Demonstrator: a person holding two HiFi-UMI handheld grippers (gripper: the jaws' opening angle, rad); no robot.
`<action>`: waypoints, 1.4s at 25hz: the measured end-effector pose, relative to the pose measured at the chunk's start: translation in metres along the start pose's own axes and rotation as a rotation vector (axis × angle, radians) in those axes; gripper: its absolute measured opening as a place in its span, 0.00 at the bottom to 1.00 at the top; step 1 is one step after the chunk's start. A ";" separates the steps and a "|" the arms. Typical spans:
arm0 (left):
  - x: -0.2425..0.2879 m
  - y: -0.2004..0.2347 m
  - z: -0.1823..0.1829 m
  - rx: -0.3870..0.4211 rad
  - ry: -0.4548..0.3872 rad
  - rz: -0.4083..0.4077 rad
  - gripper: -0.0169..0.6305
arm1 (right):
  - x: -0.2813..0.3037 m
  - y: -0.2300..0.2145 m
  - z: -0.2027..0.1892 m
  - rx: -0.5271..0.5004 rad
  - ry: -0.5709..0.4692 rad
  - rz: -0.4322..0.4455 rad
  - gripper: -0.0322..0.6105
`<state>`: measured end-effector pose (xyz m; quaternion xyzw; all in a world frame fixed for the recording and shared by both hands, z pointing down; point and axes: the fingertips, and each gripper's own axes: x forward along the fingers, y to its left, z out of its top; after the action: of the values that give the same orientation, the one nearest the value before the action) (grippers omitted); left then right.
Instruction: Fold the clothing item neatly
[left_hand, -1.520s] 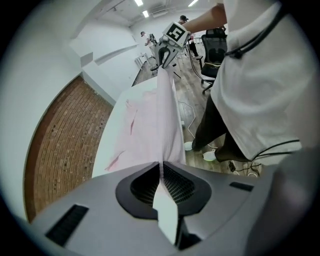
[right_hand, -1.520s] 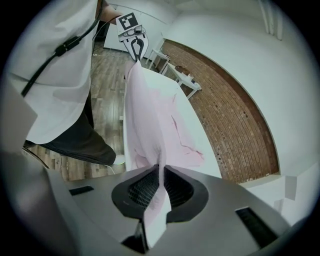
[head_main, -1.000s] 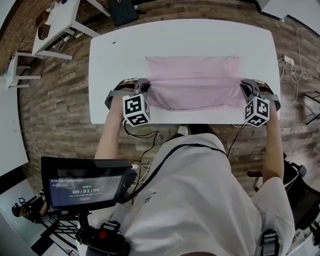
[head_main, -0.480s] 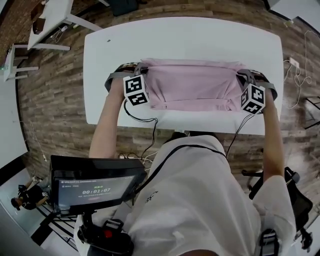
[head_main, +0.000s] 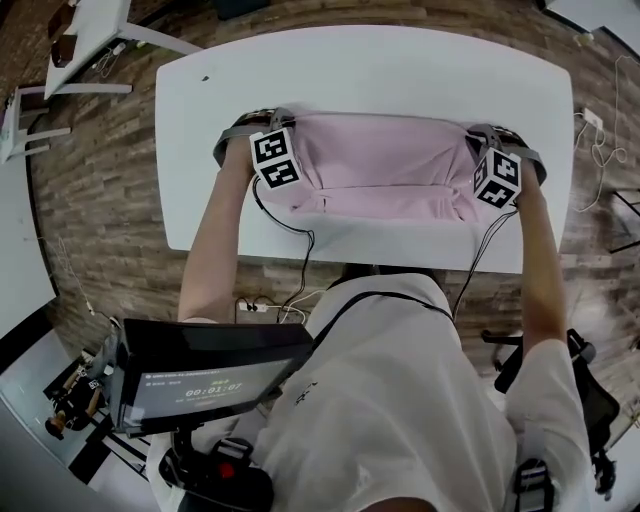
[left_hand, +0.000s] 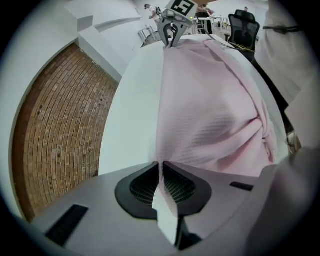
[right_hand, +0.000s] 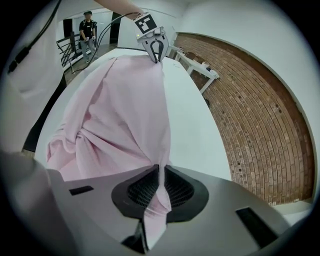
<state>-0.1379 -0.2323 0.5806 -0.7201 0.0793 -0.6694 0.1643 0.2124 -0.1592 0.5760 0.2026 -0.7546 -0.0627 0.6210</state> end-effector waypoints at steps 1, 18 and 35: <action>0.007 0.001 -0.002 -0.014 0.002 0.000 0.07 | 0.005 0.000 0.001 0.007 -0.001 -0.001 0.11; 0.057 0.067 -0.011 -0.225 -0.039 0.114 0.07 | 0.049 -0.071 0.011 0.096 -0.077 -0.151 0.11; 0.001 0.132 -0.048 -0.777 -0.337 0.195 0.45 | 0.022 -0.112 0.003 0.378 -0.175 -0.224 0.35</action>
<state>-0.1718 -0.3623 0.5385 -0.8169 0.3651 -0.4442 -0.0460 0.2315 -0.2704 0.5567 0.3914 -0.7766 -0.0061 0.4936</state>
